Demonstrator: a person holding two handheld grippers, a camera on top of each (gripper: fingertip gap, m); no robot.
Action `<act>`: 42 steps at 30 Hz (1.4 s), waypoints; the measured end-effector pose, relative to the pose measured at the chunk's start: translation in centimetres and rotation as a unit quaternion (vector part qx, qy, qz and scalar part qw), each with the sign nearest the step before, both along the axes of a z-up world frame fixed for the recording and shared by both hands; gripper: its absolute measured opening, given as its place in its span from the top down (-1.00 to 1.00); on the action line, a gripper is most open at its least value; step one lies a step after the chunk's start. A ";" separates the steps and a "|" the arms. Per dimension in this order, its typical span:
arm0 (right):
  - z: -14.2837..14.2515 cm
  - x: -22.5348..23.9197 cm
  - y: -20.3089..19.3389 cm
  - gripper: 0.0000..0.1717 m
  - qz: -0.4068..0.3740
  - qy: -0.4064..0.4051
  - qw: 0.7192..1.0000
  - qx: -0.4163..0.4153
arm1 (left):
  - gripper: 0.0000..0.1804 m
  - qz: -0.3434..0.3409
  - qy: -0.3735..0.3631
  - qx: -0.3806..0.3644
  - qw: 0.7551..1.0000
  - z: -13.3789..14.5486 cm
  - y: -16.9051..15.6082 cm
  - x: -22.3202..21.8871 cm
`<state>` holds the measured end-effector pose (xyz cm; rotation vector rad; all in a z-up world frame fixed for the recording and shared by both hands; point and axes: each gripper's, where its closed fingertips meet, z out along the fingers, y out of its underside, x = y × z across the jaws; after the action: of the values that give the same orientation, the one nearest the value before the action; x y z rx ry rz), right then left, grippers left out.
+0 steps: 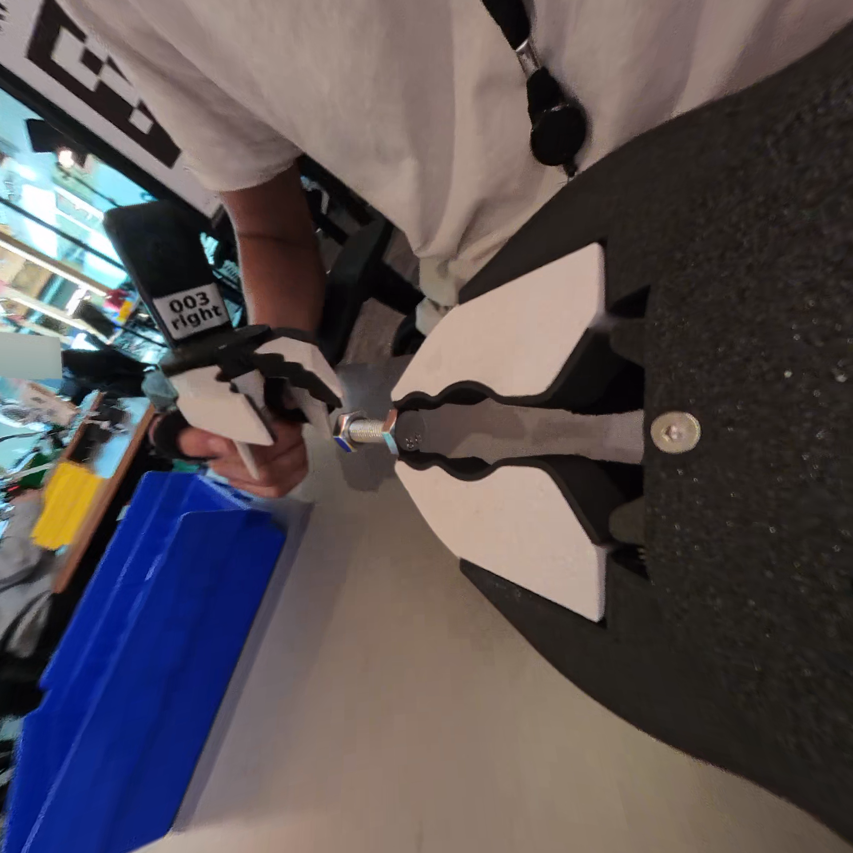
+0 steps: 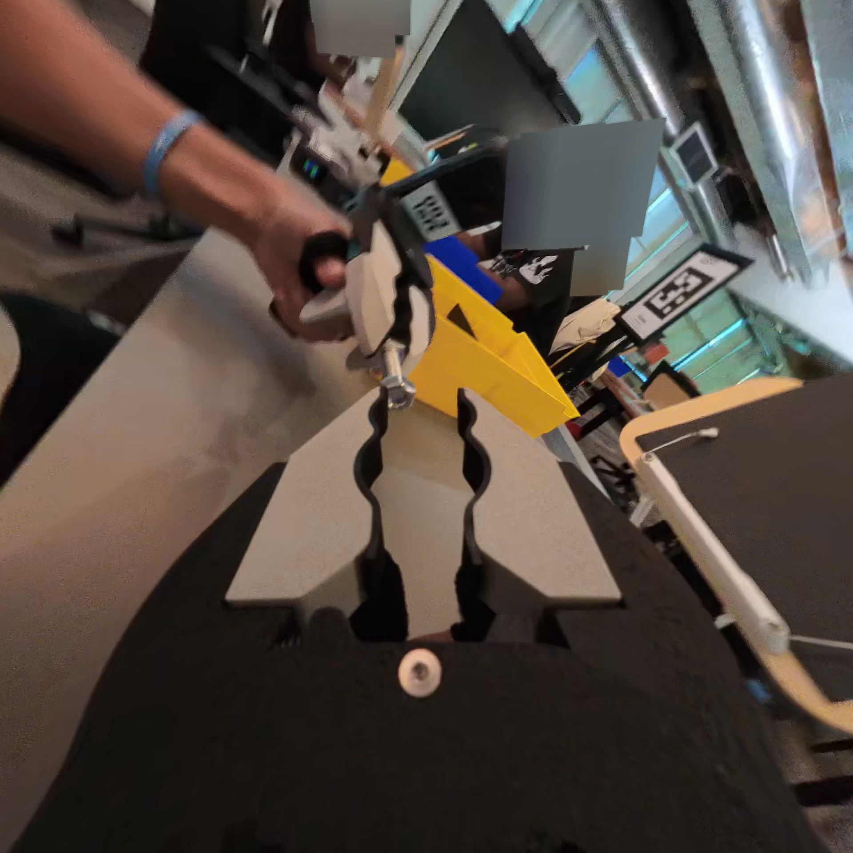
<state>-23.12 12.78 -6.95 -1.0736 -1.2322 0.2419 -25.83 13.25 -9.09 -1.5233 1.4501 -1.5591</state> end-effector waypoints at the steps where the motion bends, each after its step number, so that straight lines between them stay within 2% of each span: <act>1: -1.1 -0.1 -0.4 0.65 0.000 -0.042 0.999 0.016 | 0.81 -0.009 0.011 -0.003 1.000 -0.4 -0.3 -0.1; 4: -2.3 -0.3 -1.3 0.64 -0.009 -0.107 0.990 0.092 | 0.81 -0.039 0.035 -0.014 0.999 -1.3 -1.4 -0.1; 8: -3.2 -0.8 -2.0 0.65 -0.020 -0.169 0.970 0.172 | 0.81 -0.065 0.027 -0.039 0.997 -0.9 -2.5 0.2; 10: -2.7 -0.9 -2.2 0.78 -0.030 -0.171 0.964 0.204 | 0.81 -0.071 0.030 -0.039 0.996 -0.9 -2.9 0.2; 11: -2.5 -0.9 -2.2 0.79 -0.030 -0.172 0.963 0.204 | 0.81 -0.072 0.029 -0.040 0.996 -0.9 -3.0 0.2; 13: -2.2 -0.8 -2.1 0.80 -0.035 -0.157 0.971 0.176 | 0.81 -0.070 0.019 -0.046 0.996 -0.5 -2.8 0.3; 15: -2.0 -0.8 -2.0 0.80 -0.026 -0.120 0.987 0.104 | 0.81 -0.068 0.010 -0.046 0.997 -0.1 -2.8 0.3; 17: -2.1 -0.8 -1.7 0.80 -0.004 -0.051 0.998 -0.044 | 0.81 -0.057 0.005 -0.032 0.998 0.0 -2.4 0.4; 18: -2.2 -0.8 -1.5 0.80 0.012 -0.004 0.990 -0.142 | 0.81 -0.047 0.001 -0.023 0.999 0.0 -2.1 0.5; 19: -2.3 -0.9 -1.1 0.80 0.029 0.046 0.968 -0.245 | 0.81 -0.036 -0.002 -0.011 0.999 0.1 -1.8 0.5; 20: -2.2 -0.9 -0.8 0.80 0.047 0.101 0.931 -0.347 | 0.81 -0.024 -0.005 0.004 1.000 0.1 -1.3 0.5; 21: -1.8 -1.0 -0.5 0.79 0.072 0.165 0.878 -0.445 | 0.81 -0.013 -0.011 0.019 1.000 0.2 -1.0 0.5; 22: -1.1 -1.0 0.0 0.80 0.102 0.235 0.805 -0.534 | 0.81 -0.003 -0.018 0.035 0.999 0.3 -0.6 0.6; 23: -0.6 -0.9 0.4 0.80 0.132 0.297 0.721 -0.611 | 0.80 0.012 -0.025 0.052 0.998 0.5 -0.3 0.7; 24: -0.5 -0.8 0.7 0.80 0.159 0.336 0.645 -0.667 | 0.81 0.028 -0.030 0.070 0.997 0.6 0.1 0.8; 25: -0.6 -0.8 0.7 0.76 0.184 0.357 0.582 -0.707 | 0.81 0.037 -0.030 0.085 0.995 0.7 0.3 0.8; 26: -0.7 -0.9 0.8 0.71 0.198 0.370 0.545 -0.726 | 0.81 0.043 -0.028 0.094 0.994 0.7 0.5 0.8; 27: -0.5 -0.8 0.9 0.67 0.204 0.383 0.541 -0.721 | 0.81 0.049 -0.028 0.094 0.994 0.7 0.6 0.8; 28: -0.4 -0.8 0.9 0.63 0.203 0.386 0.559 -0.705 | 0.81 0.054 -0.032 0.085 0.994 0.8 0.8 0.7; 29: -0.3 -0.8 0.9 0.59 0.196 0.379 0.594 -0.682 | 0.81 0.056 -0.034 0.073 0.995 0.9 1.0 0.6; 31: -0.6 -0.7 0.7 0.50 0.167 0.335 0.687 -0.622 | 0.81 0.056 -0.036 0.046 0.997 1.0 1.4 0.4; 33: -1.3 -0.3 1.0 0.46 0.118 0.265 0.796 -0.531 | 0.81 0.051 -0.040 0.015 0.998 1.1 1.8 0.2; 35: -1.7 0.3 1.3 0.46 0.070 0.165 0.904 -0.387 | 0.81 0.038 -0.046 -0.016 0.998 1.2 2.0 0.1; 36: -1.6 0.6 1.2 0.47 0.059 0.118 0.941 -0.313 | 0.81 0.027 -0.047 -0.027 0.998 1.2 1.8 0.1; 37: -1.4 0.7 1.1 0.47 0.052 0.079 0.966 -0.240 | 0.81 0.017 -0.046 -0.033 0.998 1.2 1.6 0.1; 39: -0.3 0.9 1.1 0.54 0.034 0.024 0.995 -0.085 | 0.81 -0.005 -0.037 -0.033 0.999 1.0 1.0 0.4; 42: -0.6 0.9 1.9 0.54 0.010 -0.082 0.996 0.041 | 0.81 -0.039 -0.030 -0.032 0.998 1.2 0.8 1.6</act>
<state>-22.18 14.70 -7.57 -1.0259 -1.3885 0.1192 -24.18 14.03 -7.84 -1.4588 1.4541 -1.6968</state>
